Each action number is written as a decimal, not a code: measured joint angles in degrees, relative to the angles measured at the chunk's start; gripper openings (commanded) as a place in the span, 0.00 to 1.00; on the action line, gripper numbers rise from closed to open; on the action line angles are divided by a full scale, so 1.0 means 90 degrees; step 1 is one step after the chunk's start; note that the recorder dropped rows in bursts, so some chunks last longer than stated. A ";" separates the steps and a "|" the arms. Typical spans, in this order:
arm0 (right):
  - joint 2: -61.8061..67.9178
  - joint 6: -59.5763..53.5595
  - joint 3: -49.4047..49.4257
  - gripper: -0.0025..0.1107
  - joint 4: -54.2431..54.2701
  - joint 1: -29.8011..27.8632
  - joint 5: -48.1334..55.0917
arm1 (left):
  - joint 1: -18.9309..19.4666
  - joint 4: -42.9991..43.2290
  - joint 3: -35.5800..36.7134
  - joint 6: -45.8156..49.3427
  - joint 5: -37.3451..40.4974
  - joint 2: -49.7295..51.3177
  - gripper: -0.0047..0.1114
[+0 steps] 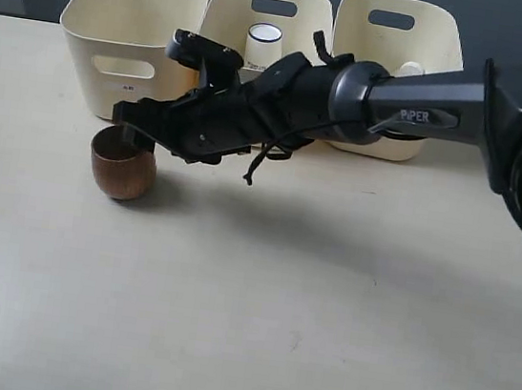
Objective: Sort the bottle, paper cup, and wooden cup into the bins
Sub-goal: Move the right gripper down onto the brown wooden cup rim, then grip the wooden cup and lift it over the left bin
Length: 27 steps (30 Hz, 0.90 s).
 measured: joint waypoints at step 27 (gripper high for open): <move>0.0324 -0.0022 -0.0073 0.02 -0.0121 0.0011 0.0233 | 0.0000 0.0000 0.0000 0.0000 0.0000 0.0000 0.04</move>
